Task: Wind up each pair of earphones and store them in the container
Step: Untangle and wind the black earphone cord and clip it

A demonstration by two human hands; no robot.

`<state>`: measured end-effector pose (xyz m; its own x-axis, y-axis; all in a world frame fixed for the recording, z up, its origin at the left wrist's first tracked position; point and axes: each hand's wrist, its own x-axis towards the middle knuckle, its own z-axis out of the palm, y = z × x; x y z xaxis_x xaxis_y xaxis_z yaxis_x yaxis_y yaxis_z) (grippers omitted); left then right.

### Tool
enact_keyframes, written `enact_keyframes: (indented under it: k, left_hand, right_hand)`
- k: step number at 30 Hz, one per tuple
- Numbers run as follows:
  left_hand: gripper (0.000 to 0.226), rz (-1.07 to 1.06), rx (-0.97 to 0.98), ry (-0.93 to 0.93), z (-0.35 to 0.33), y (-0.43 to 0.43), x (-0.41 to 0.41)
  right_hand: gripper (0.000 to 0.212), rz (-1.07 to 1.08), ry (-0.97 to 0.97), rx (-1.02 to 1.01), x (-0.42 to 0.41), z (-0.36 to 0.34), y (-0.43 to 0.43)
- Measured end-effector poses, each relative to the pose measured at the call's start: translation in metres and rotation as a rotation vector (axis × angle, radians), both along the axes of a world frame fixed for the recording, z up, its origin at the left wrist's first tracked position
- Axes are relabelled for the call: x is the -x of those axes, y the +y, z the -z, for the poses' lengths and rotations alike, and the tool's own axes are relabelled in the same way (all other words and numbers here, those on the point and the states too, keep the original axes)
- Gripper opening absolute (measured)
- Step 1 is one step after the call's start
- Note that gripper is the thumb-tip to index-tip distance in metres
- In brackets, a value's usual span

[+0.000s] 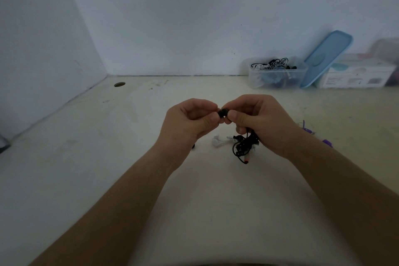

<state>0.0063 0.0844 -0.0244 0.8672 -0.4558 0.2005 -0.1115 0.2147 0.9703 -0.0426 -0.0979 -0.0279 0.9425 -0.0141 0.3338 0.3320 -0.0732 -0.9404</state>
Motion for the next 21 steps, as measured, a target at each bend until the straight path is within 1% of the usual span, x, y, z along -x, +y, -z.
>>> enact_keyframes:
  k: [4, 14, 21]
  left_hand:
    - [0.016, 0.019, 0.018, 0.062, -0.0006, -0.0004, 0.0007]
    - [0.016, 0.03, 0.043, 0.068, -0.0021, -0.0001, 0.0014]
    - [0.015, 0.034, 0.042, 0.087, -0.0005, -0.0007, 0.0007]
  right_hand:
    - [0.016, 0.005, -0.012, 0.032, 0.0002, -0.0012, -0.0009]
    - [0.019, 0.031, -0.013, -0.017, -0.0002, 0.0002, -0.0012]
    - [0.015, 0.029, -0.031, 0.054, 0.0008, -0.0009, -0.0033]
